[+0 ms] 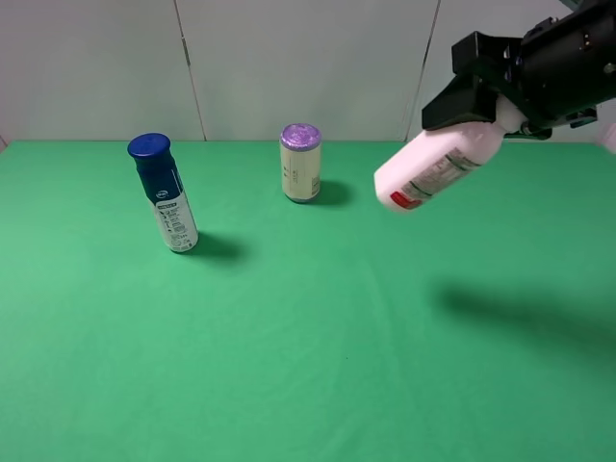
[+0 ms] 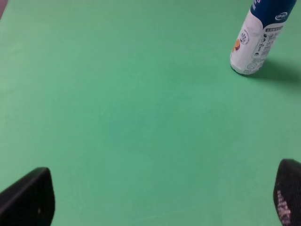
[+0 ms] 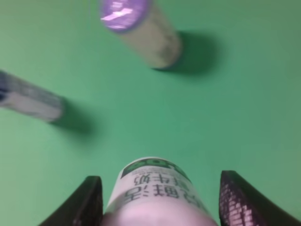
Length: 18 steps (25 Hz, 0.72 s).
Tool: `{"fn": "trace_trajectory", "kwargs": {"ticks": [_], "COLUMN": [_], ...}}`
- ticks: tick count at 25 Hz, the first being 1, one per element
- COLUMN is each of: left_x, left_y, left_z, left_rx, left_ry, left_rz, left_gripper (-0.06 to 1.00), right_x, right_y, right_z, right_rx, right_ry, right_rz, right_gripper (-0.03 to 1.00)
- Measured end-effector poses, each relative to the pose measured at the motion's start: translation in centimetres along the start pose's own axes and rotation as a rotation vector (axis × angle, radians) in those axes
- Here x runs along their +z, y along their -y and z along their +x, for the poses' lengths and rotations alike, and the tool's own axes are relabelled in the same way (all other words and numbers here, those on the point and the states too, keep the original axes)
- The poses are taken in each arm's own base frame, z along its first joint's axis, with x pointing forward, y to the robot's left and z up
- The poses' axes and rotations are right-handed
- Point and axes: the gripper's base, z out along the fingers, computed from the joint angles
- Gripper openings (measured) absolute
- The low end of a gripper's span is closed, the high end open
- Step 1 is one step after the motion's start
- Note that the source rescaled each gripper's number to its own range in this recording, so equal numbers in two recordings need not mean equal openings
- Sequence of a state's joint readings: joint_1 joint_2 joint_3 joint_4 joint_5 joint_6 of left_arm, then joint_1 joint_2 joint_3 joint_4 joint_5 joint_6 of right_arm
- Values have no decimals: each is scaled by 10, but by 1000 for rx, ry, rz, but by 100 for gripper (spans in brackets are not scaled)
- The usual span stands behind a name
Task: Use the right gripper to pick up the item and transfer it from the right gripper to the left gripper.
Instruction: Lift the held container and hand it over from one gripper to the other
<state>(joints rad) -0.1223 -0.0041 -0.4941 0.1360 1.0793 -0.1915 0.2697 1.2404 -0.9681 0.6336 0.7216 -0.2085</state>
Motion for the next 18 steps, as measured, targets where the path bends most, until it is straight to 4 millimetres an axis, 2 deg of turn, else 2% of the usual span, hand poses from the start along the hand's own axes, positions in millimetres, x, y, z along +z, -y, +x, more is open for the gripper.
{"fn": "trace_trajectory", "kwargs": {"ticks": [8, 18], "left_x": [0, 0], "left_y": [0, 0], "left_z": [0, 0], "left_rx": [0, 0], "left_ry": [0, 0], "left_rz": [0, 0], "left_gripper": [99, 99], "right_x": [-1, -3], "right_y": [-13, -21], "right_z": [-3, -5], "right_rx": [2, 10], "right_ry": [31, 55], "right_rz": [-138, -231], "right_gripper": [0, 0]}}
